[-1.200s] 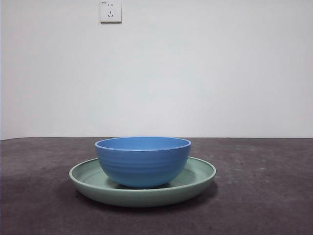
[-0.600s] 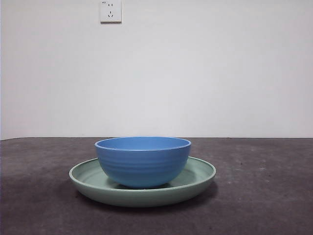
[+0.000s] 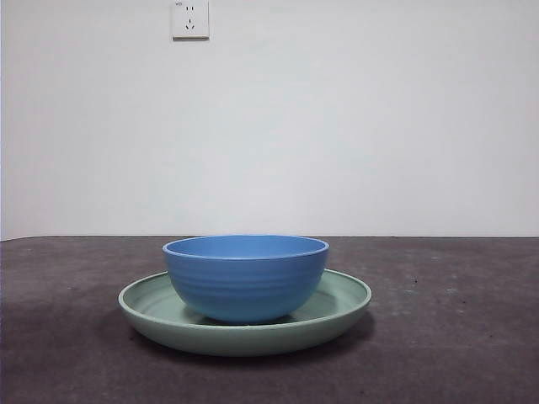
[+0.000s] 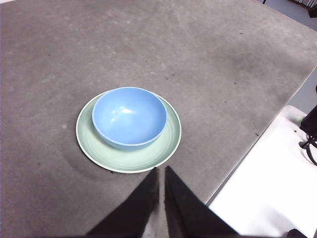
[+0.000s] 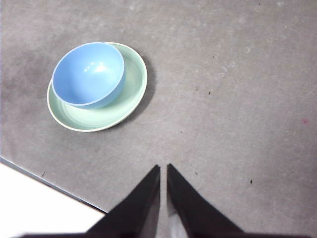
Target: Pick up the blue bowl, put it on the green plate, put it on desk
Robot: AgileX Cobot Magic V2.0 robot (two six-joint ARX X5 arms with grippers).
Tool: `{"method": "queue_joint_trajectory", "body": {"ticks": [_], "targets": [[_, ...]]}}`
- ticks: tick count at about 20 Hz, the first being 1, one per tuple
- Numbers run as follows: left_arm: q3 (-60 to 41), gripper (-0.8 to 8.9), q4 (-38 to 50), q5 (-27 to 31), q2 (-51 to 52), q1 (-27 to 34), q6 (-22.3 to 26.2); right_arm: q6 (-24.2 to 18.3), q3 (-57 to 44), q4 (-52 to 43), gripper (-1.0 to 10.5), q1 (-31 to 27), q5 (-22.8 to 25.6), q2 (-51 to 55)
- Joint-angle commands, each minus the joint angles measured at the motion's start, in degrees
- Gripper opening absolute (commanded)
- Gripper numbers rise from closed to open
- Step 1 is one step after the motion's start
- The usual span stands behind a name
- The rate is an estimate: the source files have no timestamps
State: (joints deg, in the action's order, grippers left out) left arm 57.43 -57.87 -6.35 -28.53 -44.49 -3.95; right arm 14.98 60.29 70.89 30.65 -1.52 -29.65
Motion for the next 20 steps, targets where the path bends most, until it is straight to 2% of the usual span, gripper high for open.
{"method": "queue_joint_trajectory", "body": {"ticks": [1,3,7,10,13,17,20], "targets": [[0.4,0.19,0.5,-0.3,-0.2,1.8,-0.2,-0.4,0.9,-0.6,0.2,0.4,0.0,-0.2],[-0.7,0.19,1.1,-0.6,-0.2,6.6,-0.2,-0.4,0.9,-0.6,0.2,0.4,0.1,-0.2],[-9.0,0.19,7.5,-0.5,3.2,20.3,-0.1,-0.4,0.9,-0.6,0.2,0.4,0.0,-0.2],[-20.1,0.19,19.5,-0.5,7.8,30.8,-0.1,-0.4,0.9,-0.6,0.2,0.4,0.1,-0.2],[-31.5,0.19,32.7,-0.5,12.8,38.6,0.1,-0.4,0.9,-0.6,0.2,0.4,0.1,-0.2],[-43.5,0.19,43.6,1.0,19.9,42.4,0.3,-0.4,0.9,-0.6,0.2,0.4,0.1,-0.2],[-49.1,0.19,46.5,7.7,23.9,42.7,0.7,-0.4,0.9,-0.6,0.2,0.4,0.1,-0.2]]}}
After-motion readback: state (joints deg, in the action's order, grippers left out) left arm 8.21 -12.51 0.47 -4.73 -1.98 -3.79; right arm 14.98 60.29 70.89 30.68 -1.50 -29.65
